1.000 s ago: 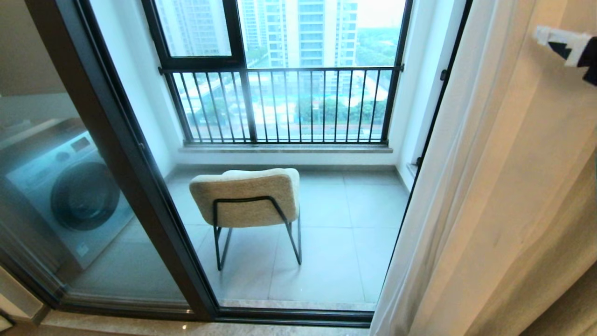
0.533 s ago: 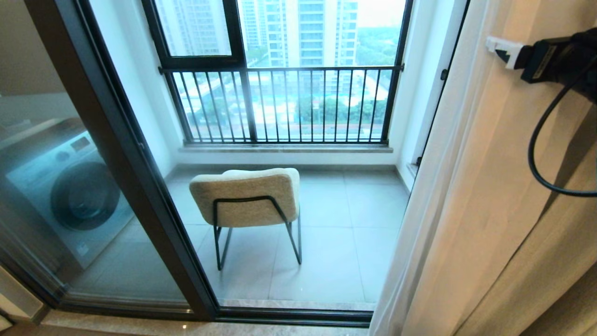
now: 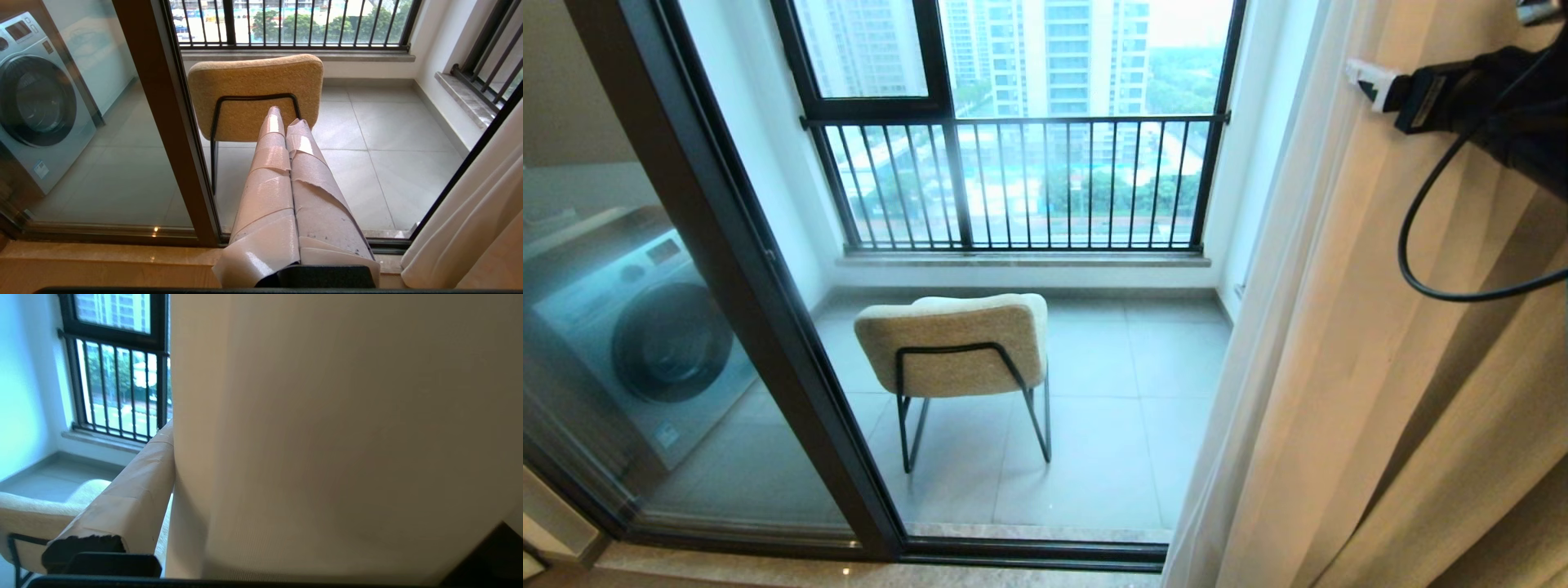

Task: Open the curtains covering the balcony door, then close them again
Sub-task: Close the inner curtains on both sides

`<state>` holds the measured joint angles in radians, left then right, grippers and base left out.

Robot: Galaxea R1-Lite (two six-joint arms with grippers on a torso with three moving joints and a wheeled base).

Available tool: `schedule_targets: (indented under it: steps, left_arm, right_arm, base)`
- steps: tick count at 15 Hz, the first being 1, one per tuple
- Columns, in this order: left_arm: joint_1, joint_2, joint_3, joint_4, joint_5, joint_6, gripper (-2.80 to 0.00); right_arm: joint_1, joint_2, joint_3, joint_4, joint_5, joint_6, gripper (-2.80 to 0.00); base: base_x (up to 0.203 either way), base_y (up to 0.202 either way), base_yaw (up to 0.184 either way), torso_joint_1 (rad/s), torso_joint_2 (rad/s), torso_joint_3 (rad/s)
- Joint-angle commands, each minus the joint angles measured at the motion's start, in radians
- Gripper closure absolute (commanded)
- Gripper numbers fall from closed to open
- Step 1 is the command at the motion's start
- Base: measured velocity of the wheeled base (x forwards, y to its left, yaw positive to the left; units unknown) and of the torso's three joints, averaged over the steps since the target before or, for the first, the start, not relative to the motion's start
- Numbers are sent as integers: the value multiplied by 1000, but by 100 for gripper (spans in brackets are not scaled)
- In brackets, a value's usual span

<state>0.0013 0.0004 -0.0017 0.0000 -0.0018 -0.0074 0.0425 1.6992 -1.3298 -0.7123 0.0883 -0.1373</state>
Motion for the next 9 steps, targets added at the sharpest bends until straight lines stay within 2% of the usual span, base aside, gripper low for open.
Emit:
schedule_targets:
  steps: [1, 2, 3, 4, 9]
  left_arm:
    - [0, 0, 0, 0, 0, 0, 0]
    - [0, 0, 0, 0, 0, 0, 0]
    - [0, 0, 0, 0, 0, 0, 0]
    - [0, 0, 0, 0, 0, 0, 0]
    - [0, 0, 0, 1, 0, 0, 0]
  right_arm:
    - [-10, 33, -5, -6, 1, -8, -280]
    - [-12, 39, -5, -7, 1, -10, -280]
    - [-16, 42, -5, -7, 1, -10, -106]
    - [-18, 46, -5, -15, 1, -6, 0]
    - [-16, 51, -14, -27, 1, -1, 0]
  base:
    - [0, 0, 0, 0, 0, 0]
    - [0, 0, 0, 0, 0, 0]
    - [0, 0, 0, 0, 0, 0]
    - [0, 0, 0, 0, 0, 0]
    - [0, 0, 0, 0, 0, 0]
